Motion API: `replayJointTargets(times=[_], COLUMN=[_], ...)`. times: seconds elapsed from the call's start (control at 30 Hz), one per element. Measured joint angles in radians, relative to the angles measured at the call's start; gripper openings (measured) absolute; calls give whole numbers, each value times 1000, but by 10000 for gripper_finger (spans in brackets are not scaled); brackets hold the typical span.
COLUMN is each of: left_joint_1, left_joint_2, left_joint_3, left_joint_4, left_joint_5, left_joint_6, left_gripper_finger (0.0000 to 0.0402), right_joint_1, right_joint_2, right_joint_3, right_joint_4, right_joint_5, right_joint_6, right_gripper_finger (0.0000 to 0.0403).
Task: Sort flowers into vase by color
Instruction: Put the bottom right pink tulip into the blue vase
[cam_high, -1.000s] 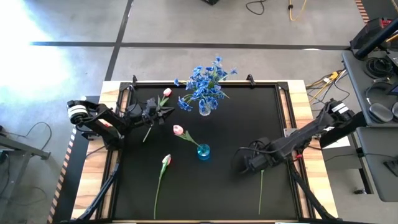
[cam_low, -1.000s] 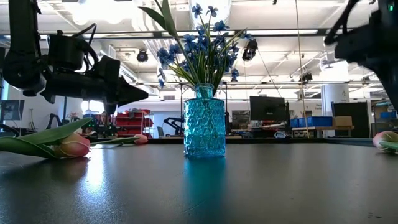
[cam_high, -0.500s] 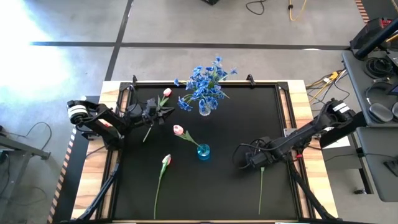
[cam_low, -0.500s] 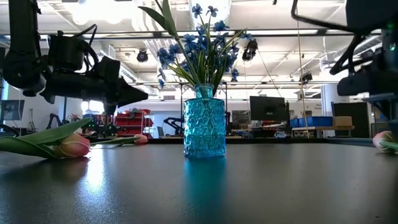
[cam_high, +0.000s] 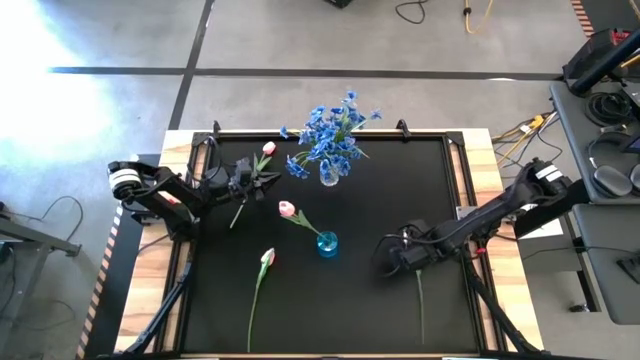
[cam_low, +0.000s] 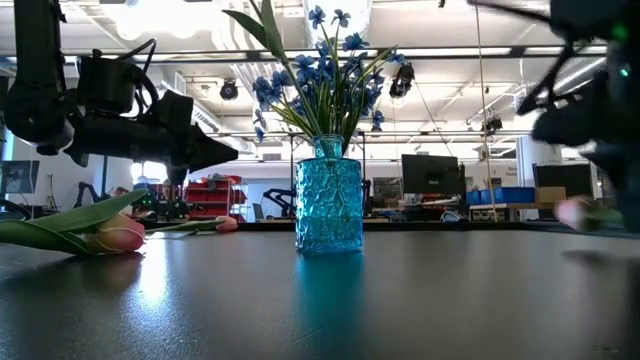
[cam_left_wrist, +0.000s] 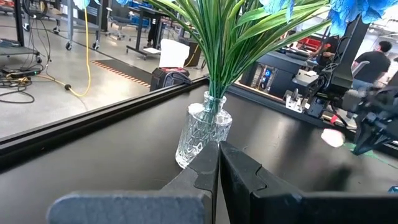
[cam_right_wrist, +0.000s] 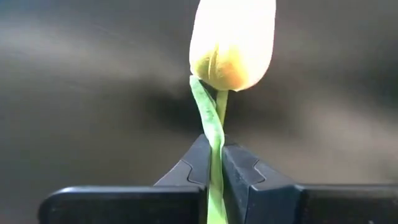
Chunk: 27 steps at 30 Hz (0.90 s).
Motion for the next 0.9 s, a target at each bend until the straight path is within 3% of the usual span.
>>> replayJointTargets(times=[0.13,0.3,0.5,0.63,0.77,0.9], left_joint_1=[0,0,0,0,0,0], left_joint_2=[0,0,0,0,0,0], left_joint_3=[0,4,6,6,6,6], left_joint_4=[0,1,1,1,1,1], left_joint_5=[0,0,0,0,0,0], left_joint_6=[0,0,0,0,0,0], left_gripper_finger=[0,0,0,0,0,0], right_joint_1=[-5,-11,-11,-11,-11,-11], right_joint_2=[-6,2,4,4,5,5], right_joint_3=[100,234,360,407,411,396], right_joint_4=[4,14,203,456,772,1000], right_joint_5=[203,548,907,1002,1011,1011], right_joint_6=[-149,-392,-743,-1067,-1372,-1574], right_gripper_finger=[14,13,13,13,13,13])
